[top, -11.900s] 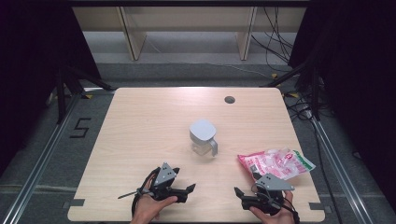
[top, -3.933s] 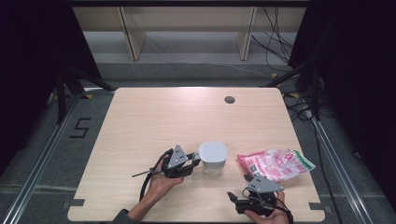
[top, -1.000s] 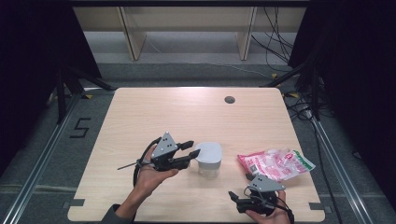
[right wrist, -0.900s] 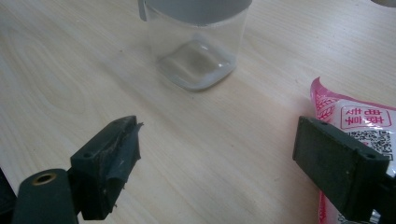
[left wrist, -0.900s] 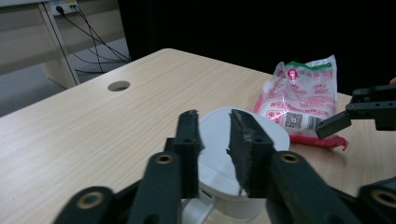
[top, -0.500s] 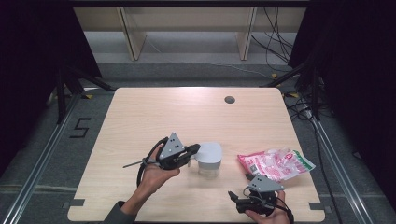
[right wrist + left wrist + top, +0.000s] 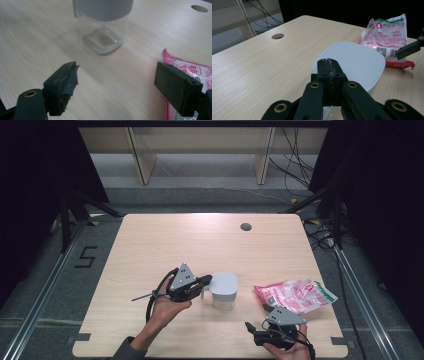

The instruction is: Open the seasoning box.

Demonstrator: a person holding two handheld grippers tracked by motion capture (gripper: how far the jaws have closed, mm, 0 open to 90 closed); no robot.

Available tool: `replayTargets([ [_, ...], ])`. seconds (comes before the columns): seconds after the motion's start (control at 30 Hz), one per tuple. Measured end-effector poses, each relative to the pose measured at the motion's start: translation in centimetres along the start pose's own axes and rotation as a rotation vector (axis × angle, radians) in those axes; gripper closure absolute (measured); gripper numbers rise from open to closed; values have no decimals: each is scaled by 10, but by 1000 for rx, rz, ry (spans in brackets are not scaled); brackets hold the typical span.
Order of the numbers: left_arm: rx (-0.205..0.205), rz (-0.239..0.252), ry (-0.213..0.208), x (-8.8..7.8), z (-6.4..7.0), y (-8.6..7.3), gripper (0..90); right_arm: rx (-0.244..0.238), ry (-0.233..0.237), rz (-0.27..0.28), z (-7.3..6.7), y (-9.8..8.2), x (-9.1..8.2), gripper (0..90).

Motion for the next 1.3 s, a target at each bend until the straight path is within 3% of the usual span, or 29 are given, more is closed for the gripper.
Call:
replayTargets([
  [0.03,1,0,1,0,0,0,888,-26,2,9,2,1,1,213],
  [0.07,-1,1,-5,0,0,0,887,-3,4,2,0,2,0,228],
  [0.1,-14,6,-6,0,0,-1,888,-22,11,9,2,4,1,249],
  [0.13,-23,6,-4,0,0,-1,887,-1,12,11,2,5,1,264],
  [0.37,-16,8,5,-1,0,-2,887,-65,40,106,13,20,11,426],
  [0.4,-16,8,5,-1,0,-2,887,-42,43,95,12,21,11,453],
  [0.47,-17,9,4,-1,0,-2,887,-85,37,112,15,24,15,510],
  [0.53,-11,12,-3,-1,-1,-2,887,-69,50,98,15,26,18,557],
  [0.57,-22,12,1,-2,-1,-2,887,-88,56,120,17,28,21,588],
  [0.73,-31,13,4,-2,-1,-2,887,-99,60,125,18,34,27,702],
  [0.83,-27,12,3,-3,-1,-3,887,-84,64,121,17,36,30,772],
  [0.9,-28,13,6,-4,-2,-3,887,-101,67,124,19,37,31,801],
  [1.07,-36,15,6,-4,-2,-4,886,-70,82,133,20,39,32,848],
  [1.1,-38,15,7,-4,-2,-4,886,-102,91,146,22,41,33,857],
  [1.13,-36,13,7,-4,-2,-4,886,-62,101,131,20,41,32,866],
  [1.3,-34,15,5,-4,-3,-4,885,-95,101,164,19,48,34,900],
])
Point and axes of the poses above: each handheld gripper's, and its own axes: x roughly forward along the jaws, y roughly out of its top, z roughly to its right, the point moved 2 cm from there along x, roughly forward along the jaws, and after that the axes turned 8 degrees about z, right-handed, at the moved point
